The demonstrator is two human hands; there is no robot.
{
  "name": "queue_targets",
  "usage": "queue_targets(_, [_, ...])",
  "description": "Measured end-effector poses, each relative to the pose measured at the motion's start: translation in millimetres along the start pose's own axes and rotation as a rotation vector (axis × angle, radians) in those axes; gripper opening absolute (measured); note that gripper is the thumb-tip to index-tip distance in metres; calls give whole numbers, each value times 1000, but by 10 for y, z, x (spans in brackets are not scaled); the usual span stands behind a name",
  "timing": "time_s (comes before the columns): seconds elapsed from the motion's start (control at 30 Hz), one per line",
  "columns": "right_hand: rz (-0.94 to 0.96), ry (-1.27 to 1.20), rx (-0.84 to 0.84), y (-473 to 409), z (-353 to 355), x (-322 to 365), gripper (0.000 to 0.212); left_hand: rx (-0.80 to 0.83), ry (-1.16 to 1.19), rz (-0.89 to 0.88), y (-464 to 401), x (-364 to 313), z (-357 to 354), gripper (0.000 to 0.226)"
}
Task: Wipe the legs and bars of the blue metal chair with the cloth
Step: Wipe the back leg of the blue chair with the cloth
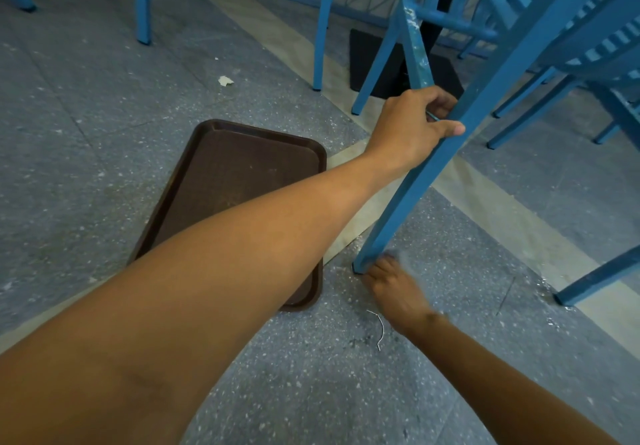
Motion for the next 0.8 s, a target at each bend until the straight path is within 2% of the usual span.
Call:
queue_targets(0.07, [-214, -325, -180, 215, 174, -275, 22, -1, -4, -5, -7, 0, -7, 25])
queue_targets(0.2, [-1005, -1095, -423, 718, 204, -850, 17, -2, -2, -3, -7, -7, -18, 25])
queue_targets(0.3, [-1316, -1439, -561, 825, -32, -976, 27, 1, -4, -4, -21, 0, -28, 24])
queue_targets(0.37, [-1346, -1619, -561, 680, -194, -973, 27, 1, -12, -4, -23, -1, -27, 24])
queue_targets(0.43, [-1320, -1676, -512, 494, -311, -936, 24, 4, -18, -3, -28, -3, -26, 24])
queue_targets(0.6, [-1249, -1676, -371, 194, -501, -742, 19, 10, -25, -3, -32, -14, -23, 28])
queue_targets(0.73, [-1293, -1602, -264, 202, -633, -703, 19, 9, -32, 0, -28, -18, -18, 29])
queue_targets(0.8, [-1316, -1561, -265, 222, -642, -708, 20, 7, -29, 4, -27, -15, -19, 29])
Point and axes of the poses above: each hand's wrist, its own y-axis away from the middle knuckle, its own z-axis out of the back of the hand, x = y × z, the point moved 9 cm from there along -y, towards the middle knuckle, and after that the axes turned 8 degrees about -y, right-handed, at the moved point
